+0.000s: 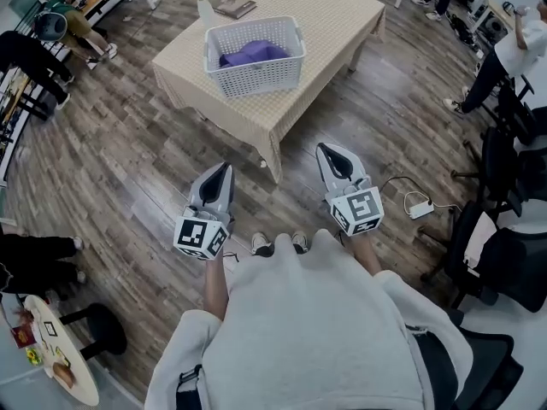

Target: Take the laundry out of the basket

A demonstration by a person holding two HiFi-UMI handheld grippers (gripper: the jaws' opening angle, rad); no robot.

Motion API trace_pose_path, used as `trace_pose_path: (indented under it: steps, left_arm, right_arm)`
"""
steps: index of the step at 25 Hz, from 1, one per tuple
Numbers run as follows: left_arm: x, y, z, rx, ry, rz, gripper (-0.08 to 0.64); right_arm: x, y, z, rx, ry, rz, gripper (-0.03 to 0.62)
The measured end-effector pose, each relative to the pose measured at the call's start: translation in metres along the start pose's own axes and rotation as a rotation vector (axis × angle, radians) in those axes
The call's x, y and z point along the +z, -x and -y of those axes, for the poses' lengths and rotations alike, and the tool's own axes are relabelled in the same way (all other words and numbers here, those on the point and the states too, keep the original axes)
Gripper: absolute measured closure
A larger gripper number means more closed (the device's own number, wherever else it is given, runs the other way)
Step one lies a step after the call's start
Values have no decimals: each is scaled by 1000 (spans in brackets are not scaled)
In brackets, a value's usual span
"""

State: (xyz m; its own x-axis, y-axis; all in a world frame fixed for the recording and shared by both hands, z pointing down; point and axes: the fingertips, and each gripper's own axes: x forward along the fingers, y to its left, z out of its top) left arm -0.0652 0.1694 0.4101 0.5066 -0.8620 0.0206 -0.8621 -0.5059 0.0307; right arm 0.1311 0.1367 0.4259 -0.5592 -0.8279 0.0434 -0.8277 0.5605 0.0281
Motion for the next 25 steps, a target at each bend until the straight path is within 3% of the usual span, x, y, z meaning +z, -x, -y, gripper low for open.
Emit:
trace_pose_path:
  steps: [11, 19, 25]
  left_arm:
    - [-13, -20, 26, 12, 1, -30, 551]
    - [-16, -49, 17, -2, 7, -25, 551]
    - [-17, -77, -12, -4, 12, -18, 551]
  right_arm:
    - [-25, 4, 22, 33, -13, -54, 595]
    - [-30, -15, 39, 35, -7, -64, 595]
    - [-28, -54, 50, 37, 7, -65, 594]
